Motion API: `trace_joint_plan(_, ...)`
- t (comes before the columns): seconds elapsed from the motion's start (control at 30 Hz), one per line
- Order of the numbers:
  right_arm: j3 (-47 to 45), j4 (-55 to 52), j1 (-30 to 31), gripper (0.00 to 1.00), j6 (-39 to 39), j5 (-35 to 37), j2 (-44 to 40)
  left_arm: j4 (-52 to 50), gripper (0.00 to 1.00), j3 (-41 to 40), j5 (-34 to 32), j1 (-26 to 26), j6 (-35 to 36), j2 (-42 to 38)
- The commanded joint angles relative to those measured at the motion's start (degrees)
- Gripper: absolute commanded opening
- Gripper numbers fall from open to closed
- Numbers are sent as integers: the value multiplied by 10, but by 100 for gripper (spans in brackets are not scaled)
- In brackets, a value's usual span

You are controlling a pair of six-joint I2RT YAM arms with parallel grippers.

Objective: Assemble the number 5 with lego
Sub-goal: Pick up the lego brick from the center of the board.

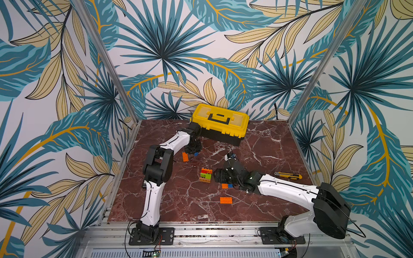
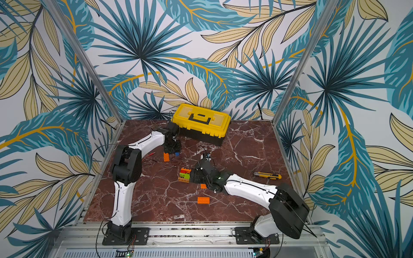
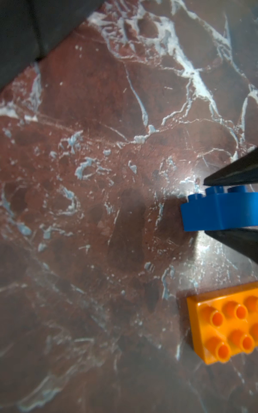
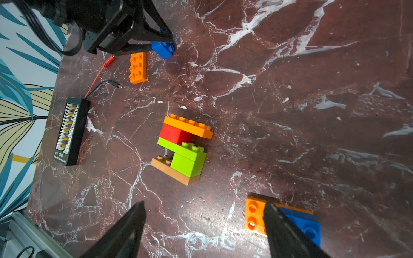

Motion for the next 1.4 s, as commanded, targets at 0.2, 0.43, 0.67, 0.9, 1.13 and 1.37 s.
trace_joint_plan(0.2, -8, -17, -6, 85, 10, 4, -18, 13, 18, -8, 28, 3, 1, -51)
trace_joint_plan(0.43, -12, -55, -76, 85, 15, -49, -54, 187, 18, -159, 181, 3, -33, -221)
trace_joint_plan(0.67, -58, 20, -141, 84, -9, -129, -125, 445, 18, -359, 321, -6, -172, -364)
trace_joint_plan(0.9, -64, 115, -145, 77, -163, -207, -183, 655, 18, -489, 384, -33, -302, -445)
trace_joint_plan(1.13, -74, 129, -144, 74, -509, -234, -231, 614, 19, -520, 449, -56, -243, -493)
trace_joint_plan(1.37, 2, 30, -141, 60, -741, -306, -205, 572, 20, -553, 449, -64, -203, -538)
